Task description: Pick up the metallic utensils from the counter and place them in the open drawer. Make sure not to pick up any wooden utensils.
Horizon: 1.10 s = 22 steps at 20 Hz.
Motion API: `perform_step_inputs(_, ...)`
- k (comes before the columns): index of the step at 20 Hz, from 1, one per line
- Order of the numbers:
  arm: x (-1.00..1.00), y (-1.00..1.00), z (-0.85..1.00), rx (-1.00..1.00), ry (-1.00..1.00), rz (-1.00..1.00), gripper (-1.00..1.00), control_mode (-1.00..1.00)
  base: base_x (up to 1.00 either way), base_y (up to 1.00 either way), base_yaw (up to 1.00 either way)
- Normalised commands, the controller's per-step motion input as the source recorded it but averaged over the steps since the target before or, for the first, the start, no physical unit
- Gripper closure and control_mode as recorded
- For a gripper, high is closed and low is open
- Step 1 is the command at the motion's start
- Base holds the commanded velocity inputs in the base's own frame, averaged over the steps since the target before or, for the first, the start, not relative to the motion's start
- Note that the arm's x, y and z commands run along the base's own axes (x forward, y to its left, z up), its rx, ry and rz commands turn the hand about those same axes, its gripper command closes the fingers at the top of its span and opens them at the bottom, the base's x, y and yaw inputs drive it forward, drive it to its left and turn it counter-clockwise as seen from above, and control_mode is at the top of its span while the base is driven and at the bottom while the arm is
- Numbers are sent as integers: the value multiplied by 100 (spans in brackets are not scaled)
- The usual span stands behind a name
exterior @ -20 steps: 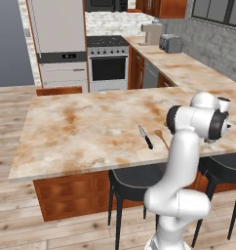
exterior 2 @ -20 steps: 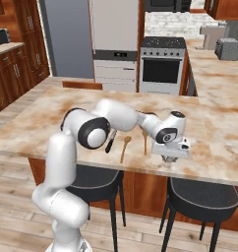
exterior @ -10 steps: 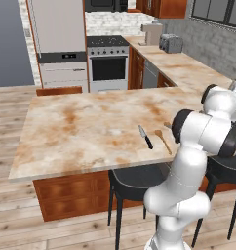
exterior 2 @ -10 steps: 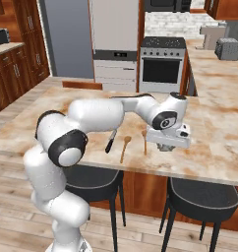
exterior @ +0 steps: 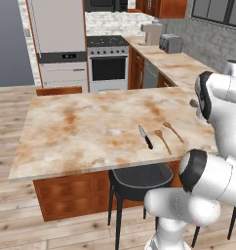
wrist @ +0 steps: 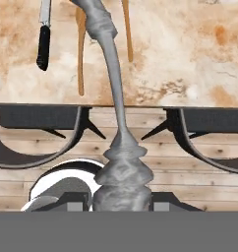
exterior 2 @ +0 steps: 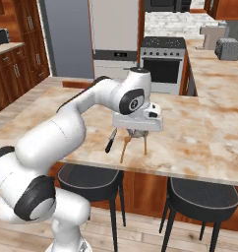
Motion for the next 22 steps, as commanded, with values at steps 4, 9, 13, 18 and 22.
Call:
perform_step_inputs(4, -68, 91, 88, -2, 0, 2, 100, -100, 0, 0, 0)
perform_step_inputs(9, -93, 76, 52, 0, 0, 5, 100, -100, 0, 0, 0)
perform_step_inputs(13, -79, 48, 2, 0, 0, 5, 100, -100, 0, 0, 0)
perform_step_inputs(18, -27, 20, -2, 0, 0, 2, 100, -100, 0, 0, 0)
perform_step_inputs(22, 0, 0, 0, 0, 0, 0, 100, -100, 0, 0, 0)
